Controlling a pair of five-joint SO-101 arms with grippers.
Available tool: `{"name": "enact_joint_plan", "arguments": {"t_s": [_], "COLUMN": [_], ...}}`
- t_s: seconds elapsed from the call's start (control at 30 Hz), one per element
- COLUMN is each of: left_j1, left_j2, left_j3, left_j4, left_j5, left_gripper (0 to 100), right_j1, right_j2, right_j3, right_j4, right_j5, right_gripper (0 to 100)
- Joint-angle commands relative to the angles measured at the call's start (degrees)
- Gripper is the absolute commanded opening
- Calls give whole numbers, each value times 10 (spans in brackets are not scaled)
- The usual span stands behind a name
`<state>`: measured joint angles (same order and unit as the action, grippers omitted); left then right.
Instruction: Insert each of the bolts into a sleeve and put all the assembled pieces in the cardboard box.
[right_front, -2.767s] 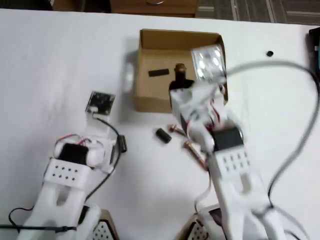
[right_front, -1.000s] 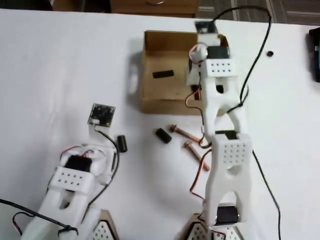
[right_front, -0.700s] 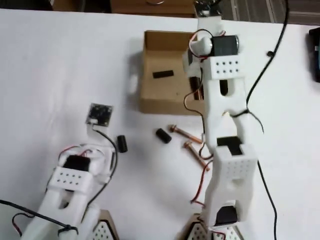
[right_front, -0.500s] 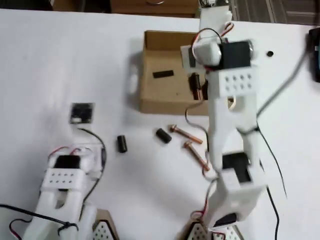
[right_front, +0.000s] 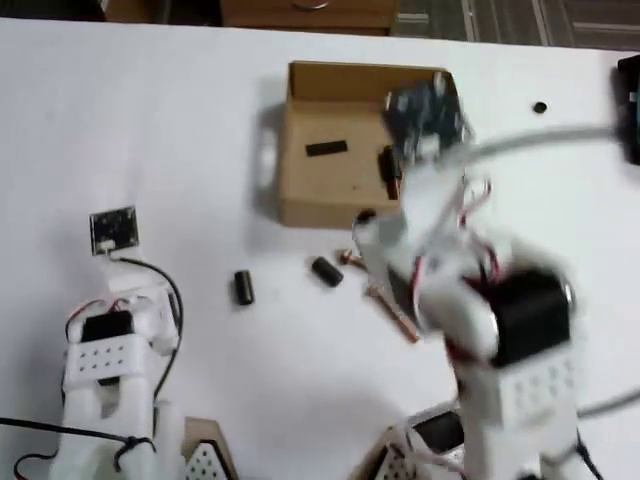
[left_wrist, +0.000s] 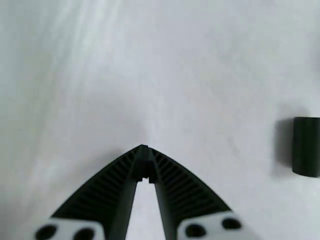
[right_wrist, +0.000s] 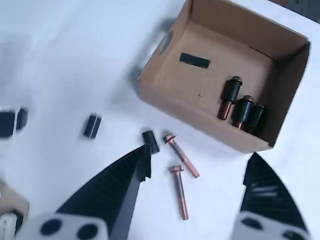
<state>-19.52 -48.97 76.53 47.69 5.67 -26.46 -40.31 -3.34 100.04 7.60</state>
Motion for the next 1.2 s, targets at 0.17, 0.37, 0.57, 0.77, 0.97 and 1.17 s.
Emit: {"name": "enact_joint_plan", "arguments": {"t_s": [0.17, 0.37, 0.57, 0.77, 0.97, 1.17], "left_j1": [-5, -5, -5, -5, -5, -5], "left_j2": [2, 2, 2, 2, 2, 2], "left_j3": [-10, -10, -10, -10, -10, -10], "left_j4": [-7, -7, -7, -5, -5, -5], "left_j5": [4, 4, 4, 4, 4, 4], "left_gripper": [22, 22, 22, 22, 22, 22], "right_j1": [-131, -135, -134, -118, -87, -86], "right_j2": [-204, -246, -249, -182, -83, 30], "right_j3": [231, 280, 281, 327, 330, 329], "right_j4": [12, 11, 10, -3, -84, -160], "right_j5": [4, 4, 4, 4, 23, 55], "right_gripper": [290, 290, 290, 290, 290, 290]}}
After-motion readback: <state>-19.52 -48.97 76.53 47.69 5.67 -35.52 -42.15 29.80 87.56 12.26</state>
